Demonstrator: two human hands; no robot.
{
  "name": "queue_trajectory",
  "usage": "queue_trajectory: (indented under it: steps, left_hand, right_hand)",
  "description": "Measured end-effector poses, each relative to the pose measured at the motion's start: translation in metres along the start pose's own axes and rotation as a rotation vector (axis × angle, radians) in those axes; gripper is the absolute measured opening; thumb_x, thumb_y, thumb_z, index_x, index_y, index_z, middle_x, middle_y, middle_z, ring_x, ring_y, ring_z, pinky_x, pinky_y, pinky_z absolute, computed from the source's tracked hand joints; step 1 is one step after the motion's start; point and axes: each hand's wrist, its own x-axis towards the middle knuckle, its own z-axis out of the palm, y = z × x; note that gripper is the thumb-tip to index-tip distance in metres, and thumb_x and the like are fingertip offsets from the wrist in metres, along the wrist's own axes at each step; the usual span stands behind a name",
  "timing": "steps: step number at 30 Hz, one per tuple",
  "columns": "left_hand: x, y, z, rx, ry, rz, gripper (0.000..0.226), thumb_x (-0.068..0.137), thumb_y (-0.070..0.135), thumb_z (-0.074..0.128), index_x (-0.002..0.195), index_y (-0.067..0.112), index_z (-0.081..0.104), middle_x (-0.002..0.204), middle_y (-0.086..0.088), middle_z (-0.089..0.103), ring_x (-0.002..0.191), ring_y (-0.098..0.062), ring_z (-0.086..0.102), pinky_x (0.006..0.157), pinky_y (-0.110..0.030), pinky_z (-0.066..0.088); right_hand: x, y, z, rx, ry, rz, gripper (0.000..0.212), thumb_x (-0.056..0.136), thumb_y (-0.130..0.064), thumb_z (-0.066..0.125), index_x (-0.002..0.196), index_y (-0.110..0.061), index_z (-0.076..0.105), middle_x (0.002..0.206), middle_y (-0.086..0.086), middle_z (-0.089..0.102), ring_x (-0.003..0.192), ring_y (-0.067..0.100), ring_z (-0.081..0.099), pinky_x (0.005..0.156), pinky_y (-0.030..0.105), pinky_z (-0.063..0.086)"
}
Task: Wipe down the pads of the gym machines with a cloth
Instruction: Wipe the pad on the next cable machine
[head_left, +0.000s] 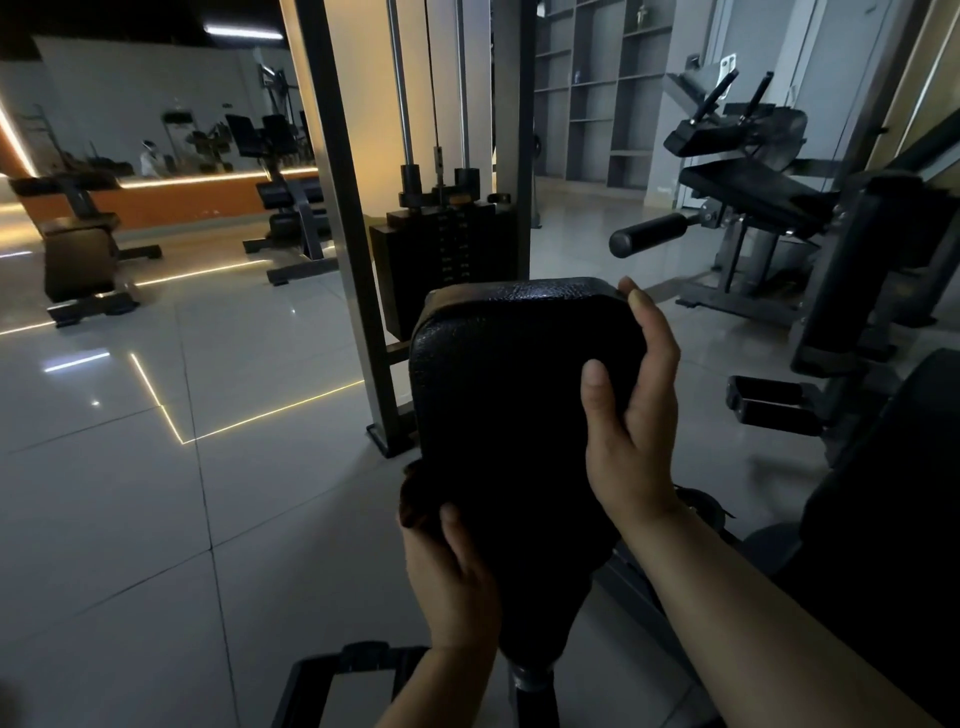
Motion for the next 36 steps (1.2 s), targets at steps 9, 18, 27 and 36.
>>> queue_trajectory:
  steps: [9, 18, 27, 36]
  left_hand:
    - [0.097, 0.123, 0.013, 0.222, 0.008, 0.261, 0.042, 0.096, 0.036, 0.033, 0.119, 0.009, 0.055, 0.11, -0.006, 0.06, 0.097, -0.016, 0.055, 0.073, -0.016, 0.039]
    - [0.105, 0.192, 0.057, 0.875, -0.38, 0.582, 0.035, 0.1, 0.044, 0.028, 0.075, 0.027, 0.045, 0.065, 0.012, 0.04, 0.057, -0.008, 0.04, 0.081, -0.035, 0.045]
    - [0.106, 0.191, 0.036, 0.57, -0.553, 0.794, 0.048, 0.098, 0.047, 0.031, 0.135, 0.021, 0.048, 0.131, -0.001, 0.057, 0.12, -0.02, 0.053, 0.104, -0.047, 0.038]
    - [0.112, 0.154, -0.005, 0.068, -0.032, 0.607, 0.033, 0.095, 0.016, 0.035, 0.114, -0.001, 0.056, 0.109, -0.013, 0.058, 0.101, -0.02, 0.055, 0.084, -0.027, 0.044]
  right_hand:
    - [0.002, -0.001, 0.0, 0.047, -0.028, 0.022, 0.048, 0.1, -0.028, 0.04, 0.143, -0.014, 0.025, 0.15, 0.001, 0.033, 0.141, 0.025, 0.032, 0.112, 0.044, 0.033]
    - [0.001, -0.004, 0.002, 0.238, 0.007, 0.077, 0.053, 0.102, -0.048, 0.028, 0.143, -0.015, 0.035, 0.148, 0.013, 0.037, 0.137, 0.031, 0.035, 0.11, 0.049, 0.034]
    - [0.031, -0.039, -0.019, 0.258, 0.166, 0.128, 0.049, 0.104, -0.033, 0.025, 0.132, 0.004, 0.041, 0.134, 0.012, 0.05, 0.13, 0.022, 0.045, 0.106, 0.031, 0.038]
    - [0.078, -0.066, 0.015, -0.725, -0.599, -0.257, 0.05, 0.087, -0.059, 0.034, 0.12, -0.033, 0.062, 0.121, -0.013, 0.064, 0.118, 0.014, 0.056, 0.1, 0.04, 0.039]
